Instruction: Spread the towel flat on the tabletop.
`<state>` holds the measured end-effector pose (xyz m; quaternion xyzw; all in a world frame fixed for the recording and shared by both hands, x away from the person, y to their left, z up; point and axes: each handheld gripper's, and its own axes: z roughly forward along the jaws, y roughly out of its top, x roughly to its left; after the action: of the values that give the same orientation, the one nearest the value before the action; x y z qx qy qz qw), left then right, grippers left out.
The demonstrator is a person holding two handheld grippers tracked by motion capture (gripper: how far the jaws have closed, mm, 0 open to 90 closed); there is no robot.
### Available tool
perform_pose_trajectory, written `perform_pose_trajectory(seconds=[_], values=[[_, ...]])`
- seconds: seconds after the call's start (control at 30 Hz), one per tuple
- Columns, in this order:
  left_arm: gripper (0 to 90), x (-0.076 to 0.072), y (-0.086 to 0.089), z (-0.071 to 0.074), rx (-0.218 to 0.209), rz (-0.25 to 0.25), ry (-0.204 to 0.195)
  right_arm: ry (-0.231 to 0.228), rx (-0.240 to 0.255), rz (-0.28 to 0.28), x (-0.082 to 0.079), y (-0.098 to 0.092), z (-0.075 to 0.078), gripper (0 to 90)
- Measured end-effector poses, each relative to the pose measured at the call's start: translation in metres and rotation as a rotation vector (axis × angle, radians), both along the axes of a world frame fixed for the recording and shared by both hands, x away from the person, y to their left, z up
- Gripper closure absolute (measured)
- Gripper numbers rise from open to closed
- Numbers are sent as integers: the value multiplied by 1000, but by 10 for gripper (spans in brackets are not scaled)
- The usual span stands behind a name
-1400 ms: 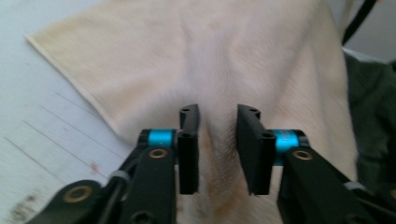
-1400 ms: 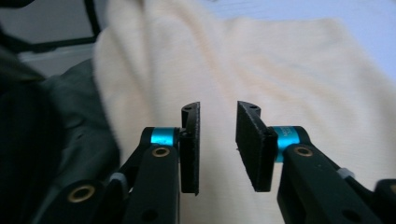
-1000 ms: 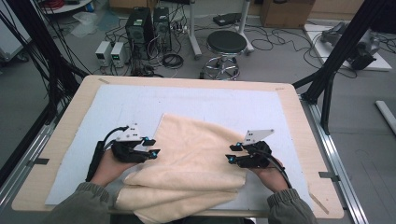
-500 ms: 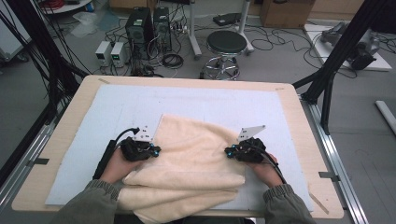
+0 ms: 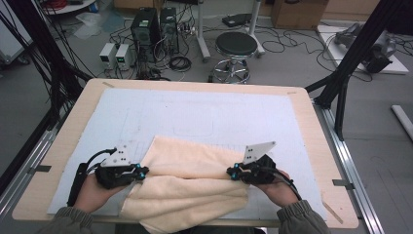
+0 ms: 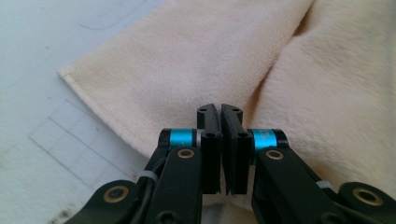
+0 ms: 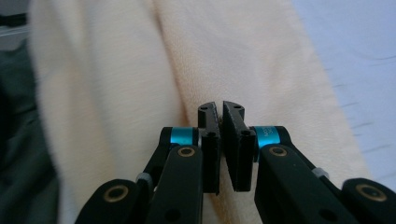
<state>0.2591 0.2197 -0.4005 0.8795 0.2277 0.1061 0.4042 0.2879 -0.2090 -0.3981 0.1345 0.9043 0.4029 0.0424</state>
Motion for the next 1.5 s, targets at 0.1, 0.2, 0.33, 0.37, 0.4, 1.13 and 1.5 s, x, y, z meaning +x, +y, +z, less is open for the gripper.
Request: perform_pose_trajectory(seconds=[0.1, 0.2, 0.33, 0.37, 0.4, 1.13, 1.5], values=[[845, -4, 1, 1, -15, -18, 9, 8, 21, 8, -5, -3, 2, 742], [756, 5, 4, 9, -47, -18, -8, -1, 79, -51, 3, -13, 11, 674], [672, 30, -2, 17, -96, 17, -57, -25, 89, -139, 23, -25, 14, 641], [657, 35, -4, 17, -105, 24, -67, -6, 78, -169, 29, -27, 9, 631], [650, 42, -6, 14, -114, 38, -64, -1, 63, -183, 33, -28, 6, 626], [588, 78, -26, -36, 51, 135, 31, 34, -35, -246, 40, -35, -41, 707], [705, 73, -28, -36, 56, 148, 21, 36, -41, -209, 41, -32, -39, 857]])
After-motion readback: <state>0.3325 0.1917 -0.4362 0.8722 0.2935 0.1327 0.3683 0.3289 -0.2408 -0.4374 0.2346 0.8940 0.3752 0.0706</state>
